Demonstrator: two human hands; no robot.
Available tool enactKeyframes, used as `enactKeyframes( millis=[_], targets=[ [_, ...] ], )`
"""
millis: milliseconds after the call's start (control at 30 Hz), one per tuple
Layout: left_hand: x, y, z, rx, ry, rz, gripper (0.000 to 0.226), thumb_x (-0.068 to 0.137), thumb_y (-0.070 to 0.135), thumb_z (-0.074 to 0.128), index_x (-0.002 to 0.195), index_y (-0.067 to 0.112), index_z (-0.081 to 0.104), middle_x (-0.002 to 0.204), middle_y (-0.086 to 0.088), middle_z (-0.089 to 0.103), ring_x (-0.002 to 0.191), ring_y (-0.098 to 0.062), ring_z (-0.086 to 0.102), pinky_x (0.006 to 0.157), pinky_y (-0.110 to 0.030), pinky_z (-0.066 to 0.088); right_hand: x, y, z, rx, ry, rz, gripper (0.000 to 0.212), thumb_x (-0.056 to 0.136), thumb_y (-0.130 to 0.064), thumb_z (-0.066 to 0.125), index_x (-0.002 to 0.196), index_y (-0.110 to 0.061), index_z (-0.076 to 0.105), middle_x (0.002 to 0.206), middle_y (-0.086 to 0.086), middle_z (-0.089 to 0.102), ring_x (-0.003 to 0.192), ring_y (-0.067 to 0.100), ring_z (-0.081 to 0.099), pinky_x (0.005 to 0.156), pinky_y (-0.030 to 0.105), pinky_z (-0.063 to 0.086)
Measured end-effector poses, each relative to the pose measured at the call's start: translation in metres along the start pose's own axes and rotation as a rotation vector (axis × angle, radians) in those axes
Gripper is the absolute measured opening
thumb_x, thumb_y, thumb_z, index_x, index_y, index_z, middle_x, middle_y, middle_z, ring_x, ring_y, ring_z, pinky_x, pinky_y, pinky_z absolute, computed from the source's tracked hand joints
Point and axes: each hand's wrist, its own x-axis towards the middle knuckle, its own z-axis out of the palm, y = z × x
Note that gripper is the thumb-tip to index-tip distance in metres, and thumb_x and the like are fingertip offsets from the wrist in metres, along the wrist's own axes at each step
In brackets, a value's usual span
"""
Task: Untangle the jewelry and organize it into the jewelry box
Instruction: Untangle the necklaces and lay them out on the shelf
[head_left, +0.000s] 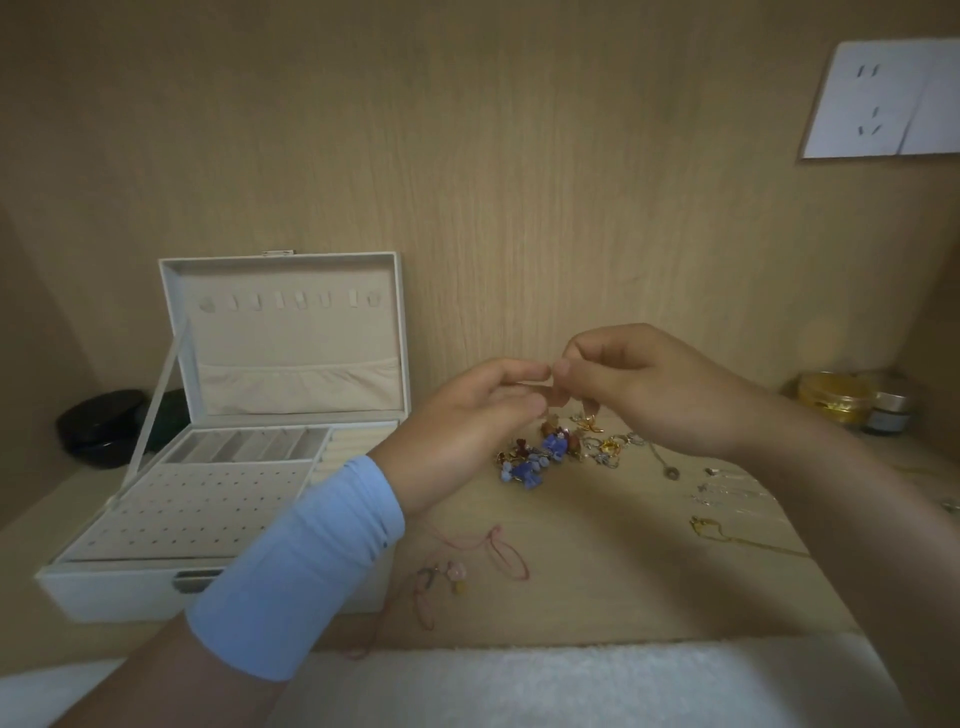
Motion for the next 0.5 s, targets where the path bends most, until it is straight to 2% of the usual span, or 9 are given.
enactKeyframes(
  millis=[67,133,233,300,367,433,500],
  targets=[
    [-0.001,-0.001,0.005,-0.096,-0.031,-0.025,0.035,0.096,0.014,0.057,0.131,0.017,0.056,0.119,0.002,0.07,0.113,-0.008,0.064,0.102,-0.025,0.046,-0.001,0.003,0.002,-0.131,-0.043,-0.053,0.03,0.099,-0.035,0.055,0.077,-0.016,0.067,0.071,-0.006,0.06,0.056,0.007,0.05,0.052,0.024,0.041],
    [-0.001,-0.005,0.008,-0.144,-0.017,-0.018,0.039,0.094,0.008,0.06,0.132,0.014,0.055,0.118,-0.002,0.071,0.112,-0.012,0.065,0.104,-0.027,0.046,0.0,0.005,0.003,-0.194,-0.044,-0.09,0.027,0.097,-0.035,0.058,0.076,-0.021,0.068,0.078,-0.008,0.062,0.064,0.007,0.055,0.062,0.026,0.045],
    [-0.001,-0.01,0.01,-0.162,-0.002,-0.019,0.04,0.092,0.006,0.063,0.131,0.011,0.054,0.114,-0.004,0.073,0.11,-0.016,0.067,0.105,-0.033,0.046,0.0,0.004,0.004,-0.145,-0.066,-0.111,0.026,0.096,-0.032,0.062,0.072,-0.024,0.067,0.064,-0.016,0.058,0.056,0.0,0.048,0.056,0.019,0.04],
    [-0.002,-0.01,0.013,-0.164,-0.034,-0.004,0.035,0.092,0.003,0.061,0.127,0.006,0.056,0.11,-0.009,0.073,0.106,-0.019,0.068,0.1,-0.03,0.05,0.0,0.004,0.004,-0.131,-0.1,-0.122,0.026,0.096,-0.031,0.063,0.072,-0.023,0.068,0.063,-0.015,0.064,0.057,0.002,0.052,0.057,0.024,0.043],
    [-0.004,-0.007,0.016,-0.182,-0.066,-0.005,0.028,0.094,0.003,0.058,0.122,-0.001,0.057,0.096,-0.013,0.074,0.089,-0.021,0.071,0.088,-0.026,0.056,-0.002,0.003,0.003,-0.123,-0.088,-0.132,0.026,0.096,-0.033,0.063,0.074,-0.021,0.069,0.069,-0.003,0.07,0.062,0.008,0.058,0.063,0.035,0.048],
    [-0.005,-0.004,0.016,-0.136,-0.07,-0.016,0.021,0.097,0.008,0.056,0.115,0.0,0.061,0.069,-0.003,0.066,0.062,-0.015,0.063,0.074,-0.025,0.056,-0.004,0.004,0.0,-0.096,-0.053,-0.138,0.027,0.095,-0.034,0.064,0.075,-0.018,0.07,0.072,0.008,0.069,0.061,0.012,0.053,0.061,0.036,0.045],
    [-0.005,-0.003,0.015,-0.108,-0.083,-0.039,0.018,0.099,0.013,0.053,0.107,0.003,0.065,0.054,0.004,0.048,0.048,-0.01,0.046,0.076,-0.031,0.056,-0.01,0.005,-0.004,-0.052,-0.041,-0.112,0.026,0.095,-0.033,0.065,0.076,-0.016,0.072,0.074,0.016,0.067,0.059,0.013,0.047,0.058,0.033,0.04]
  ],
)
